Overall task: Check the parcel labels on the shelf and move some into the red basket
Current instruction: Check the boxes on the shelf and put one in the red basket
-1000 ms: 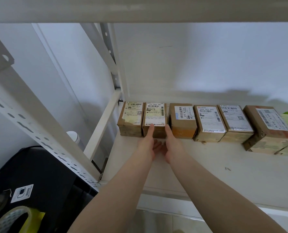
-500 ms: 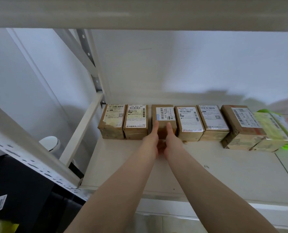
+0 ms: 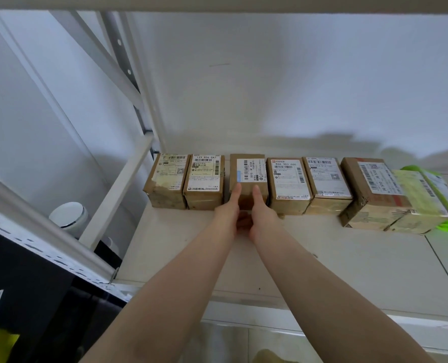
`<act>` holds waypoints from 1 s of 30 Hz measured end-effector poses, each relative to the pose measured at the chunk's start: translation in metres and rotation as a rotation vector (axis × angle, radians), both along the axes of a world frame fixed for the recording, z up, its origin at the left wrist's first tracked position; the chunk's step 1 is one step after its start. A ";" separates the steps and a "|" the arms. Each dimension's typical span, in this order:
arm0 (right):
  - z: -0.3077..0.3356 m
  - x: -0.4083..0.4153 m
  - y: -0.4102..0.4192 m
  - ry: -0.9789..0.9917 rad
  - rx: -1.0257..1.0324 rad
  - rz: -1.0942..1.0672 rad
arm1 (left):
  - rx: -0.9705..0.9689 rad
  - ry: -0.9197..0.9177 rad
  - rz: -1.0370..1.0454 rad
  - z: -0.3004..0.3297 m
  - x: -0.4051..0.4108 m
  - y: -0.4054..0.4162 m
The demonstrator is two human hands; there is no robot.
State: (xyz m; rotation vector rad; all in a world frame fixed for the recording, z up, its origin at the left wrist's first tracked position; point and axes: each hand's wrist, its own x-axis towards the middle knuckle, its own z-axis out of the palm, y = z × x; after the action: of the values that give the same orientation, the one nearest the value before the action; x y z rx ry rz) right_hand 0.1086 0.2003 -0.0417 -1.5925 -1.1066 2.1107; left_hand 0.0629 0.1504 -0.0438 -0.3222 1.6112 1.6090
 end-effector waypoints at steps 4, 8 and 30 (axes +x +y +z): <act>-0.005 0.008 -0.004 0.059 -0.009 -0.043 | 0.063 0.005 0.002 -0.003 0.009 -0.012; -0.013 0.014 -0.009 0.099 0.009 -0.088 | 0.076 0.043 0.046 -0.013 0.016 -0.021; -0.003 0.039 -0.008 0.181 0.019 0.006 | 0.141 0.406 0.303 -0.025 0.048 -0.023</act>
State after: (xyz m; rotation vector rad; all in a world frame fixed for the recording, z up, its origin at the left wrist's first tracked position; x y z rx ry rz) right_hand 0.1472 0.1920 -0.0450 -1.3600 -1.0683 2.1913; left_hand 0.1112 0.1273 -0.0691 -0.1772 1.7972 2.1137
